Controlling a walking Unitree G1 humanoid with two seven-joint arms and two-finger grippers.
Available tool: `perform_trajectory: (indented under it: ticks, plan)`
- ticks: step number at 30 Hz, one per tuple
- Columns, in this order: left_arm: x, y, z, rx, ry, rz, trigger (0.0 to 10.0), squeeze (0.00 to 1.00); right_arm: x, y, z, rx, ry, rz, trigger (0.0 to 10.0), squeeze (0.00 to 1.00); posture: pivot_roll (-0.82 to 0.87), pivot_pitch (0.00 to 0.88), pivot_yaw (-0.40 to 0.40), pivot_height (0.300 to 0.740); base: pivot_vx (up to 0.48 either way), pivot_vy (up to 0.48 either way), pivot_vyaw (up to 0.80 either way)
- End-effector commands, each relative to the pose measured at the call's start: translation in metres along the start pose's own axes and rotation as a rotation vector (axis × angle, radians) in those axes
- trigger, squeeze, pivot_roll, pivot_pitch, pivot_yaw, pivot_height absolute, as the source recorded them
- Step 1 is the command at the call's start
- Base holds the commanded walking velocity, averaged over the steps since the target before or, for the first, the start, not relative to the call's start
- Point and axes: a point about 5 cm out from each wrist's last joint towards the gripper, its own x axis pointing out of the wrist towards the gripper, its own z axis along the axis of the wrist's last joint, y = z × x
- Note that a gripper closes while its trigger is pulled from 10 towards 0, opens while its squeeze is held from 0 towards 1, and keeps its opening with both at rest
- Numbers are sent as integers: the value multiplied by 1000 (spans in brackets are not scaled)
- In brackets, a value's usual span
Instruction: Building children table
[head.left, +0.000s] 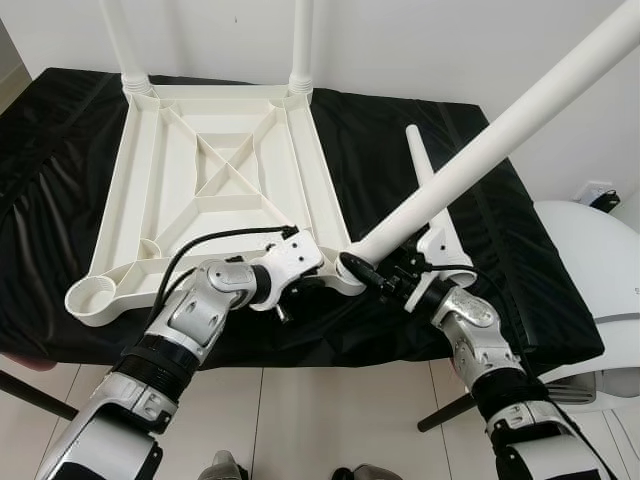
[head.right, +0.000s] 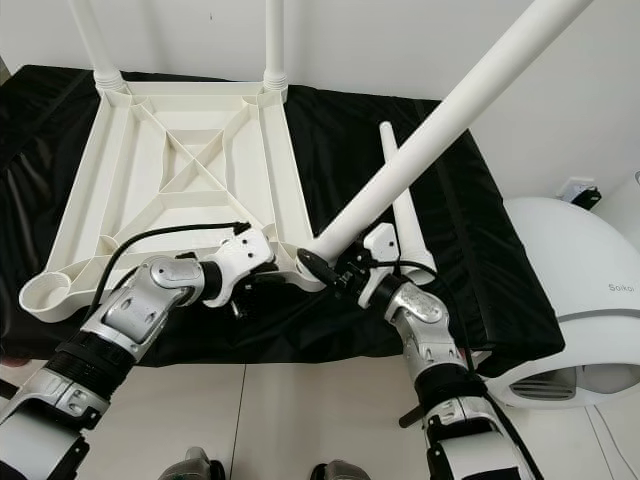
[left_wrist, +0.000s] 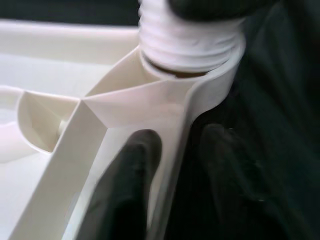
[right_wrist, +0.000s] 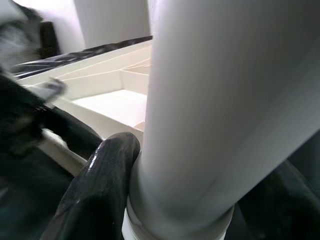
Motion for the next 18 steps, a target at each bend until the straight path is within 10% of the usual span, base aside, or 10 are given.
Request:
perform_trajectory:
  ticks: [1,4,5,15,16,18]
  plan:
    - [-2,-1,5,15,-21,-48,10000,1000,-13,-5,-18,35,100,-58,10000,0,27,31,-50,740,0,0,0]
    - [-1,-1,4,42,2,-37,10000,1000,-12,-5,-18,34,104,-58,10000,0,27,34,-49,740,0,0,0]
    - [-2,-1,3,45,1,-46,10000,0,-12,-5,-18,32,104,-59,10000,0,26,34,-49,740,0,0,0]
    - [-10,10,17,81,-48,-32,10000,0,-7,-8,-12,22,89,-46,10000,0,26,42,-49,740,0,0,0]
    - [-14,15,25,90,-80,-15,10000,0,-5,-8,-10,22,82,-40,1725,0,27,43,-50,740,0,0,0]
    - [-20,24,43,99,-147,18,10000,0,-3,-9,-7,23,76,-29,0,0,29,46,-53,740,0,0,0]
